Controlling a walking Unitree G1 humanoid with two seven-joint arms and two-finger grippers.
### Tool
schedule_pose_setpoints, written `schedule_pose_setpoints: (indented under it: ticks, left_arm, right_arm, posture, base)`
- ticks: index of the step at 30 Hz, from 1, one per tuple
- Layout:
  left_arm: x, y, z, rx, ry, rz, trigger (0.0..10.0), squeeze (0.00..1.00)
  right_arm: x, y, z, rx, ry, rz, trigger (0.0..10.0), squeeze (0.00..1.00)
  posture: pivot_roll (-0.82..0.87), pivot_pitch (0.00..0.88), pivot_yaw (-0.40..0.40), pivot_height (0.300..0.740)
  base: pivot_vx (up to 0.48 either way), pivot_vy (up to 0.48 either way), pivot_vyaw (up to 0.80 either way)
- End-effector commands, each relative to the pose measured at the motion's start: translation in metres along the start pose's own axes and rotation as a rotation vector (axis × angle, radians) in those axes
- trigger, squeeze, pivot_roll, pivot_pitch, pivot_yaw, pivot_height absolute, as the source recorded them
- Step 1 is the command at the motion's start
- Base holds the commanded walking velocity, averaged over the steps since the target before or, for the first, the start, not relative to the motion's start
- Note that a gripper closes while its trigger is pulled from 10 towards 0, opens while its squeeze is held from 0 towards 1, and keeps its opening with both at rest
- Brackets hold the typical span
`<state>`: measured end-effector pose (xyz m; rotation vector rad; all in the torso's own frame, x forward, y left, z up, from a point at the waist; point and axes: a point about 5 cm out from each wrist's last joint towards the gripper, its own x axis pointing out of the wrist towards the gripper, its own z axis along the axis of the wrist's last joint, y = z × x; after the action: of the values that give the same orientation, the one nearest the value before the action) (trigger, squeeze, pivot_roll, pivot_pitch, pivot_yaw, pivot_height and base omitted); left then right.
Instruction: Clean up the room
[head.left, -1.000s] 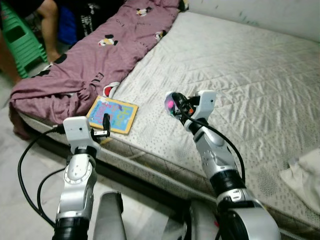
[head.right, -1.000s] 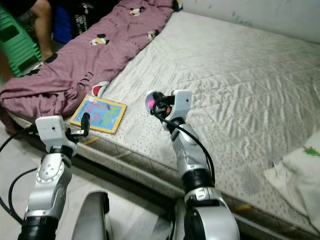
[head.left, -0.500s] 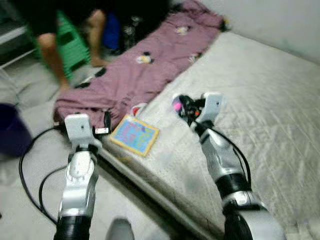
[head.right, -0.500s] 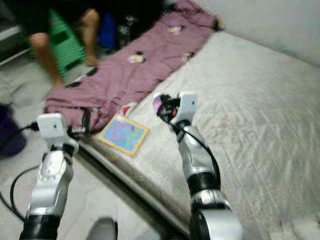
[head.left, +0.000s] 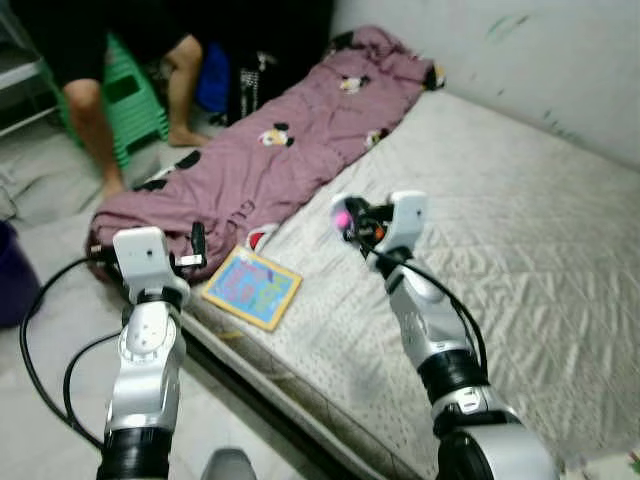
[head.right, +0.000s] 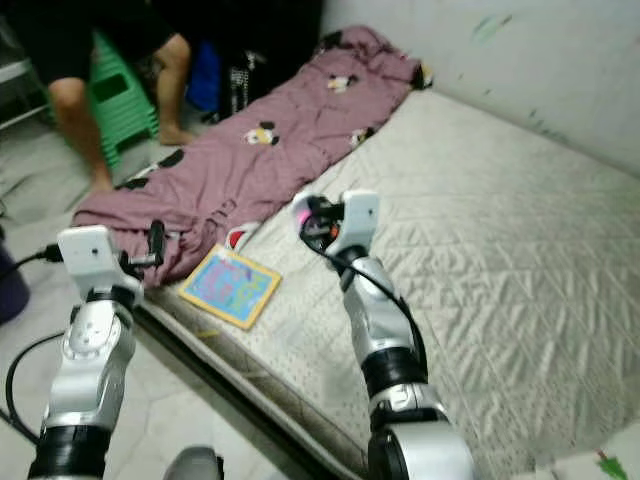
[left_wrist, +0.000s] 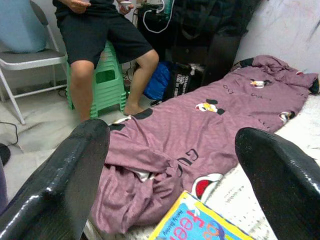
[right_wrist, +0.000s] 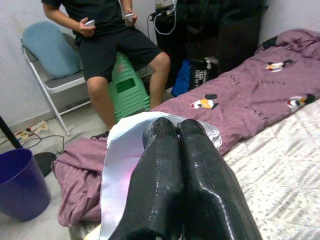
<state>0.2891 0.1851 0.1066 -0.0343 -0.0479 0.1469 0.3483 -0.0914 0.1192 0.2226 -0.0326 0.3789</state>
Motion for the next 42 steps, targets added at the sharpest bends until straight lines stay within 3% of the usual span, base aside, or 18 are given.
schedule_pose_setpoints:
  ticks: [1,18,24,28,42]
  left_arm:
    - [0.0005,-0.0034,0.0003,0.002,-0.001,-0.015,10.0,0.0]
    - [0.0012,-0.0034,0.0002,-0.011,-0.001,-0.017,10.0,0.0]
    - [0.0016,-0.0035,0.0003,-0.015,-0.001,-0.02,10.0,0.0]
    - [0.0018,-0.0041,0.0001,-0.02,0.001,-0.027,10.0,0.0]
    - [0.0021,-0.0051,0.0,-0.018,-0.001,-0.033,10.0,0.0]
  right_arm:
    - [-0.0004,-0.0075,0.0044,-0.021,-0.01,-0.022,10.0,0.0]
    - [0.0005,-0.0087,0.0034,-0.039,-0.003,-0.04,10.0,0.0]
    - [0.0008,-0.0103,0.0028,-0.026,0.003,-0.053,10.0,0.0]
    - [0.0005,-0.0103,0.0037,-0.023,-0.006,-0.051,10.0,0.0]
    - [0.0011,-0.0092,0.0044,-0.027,-0.012,-0.042,10.0,0.0]
  posture:
    - [0.08,0.0,-0.048,0.74]
    - [0.08,0.0,-0.044,0.74]
    - [0.08,0.0,-0.043,0.74]
    - [0.08,0.0,-0.043,0.74]
    - [0.08,0.0,-0.042,0.74]
  base:
    - [0.0,0.0,0.0]
    - [0.0,0.0,0.0]
    - [0.0,0.0,-0.68]
    - [0.0,0.433,-0.77]
    - [0.0,0.48,0.0]
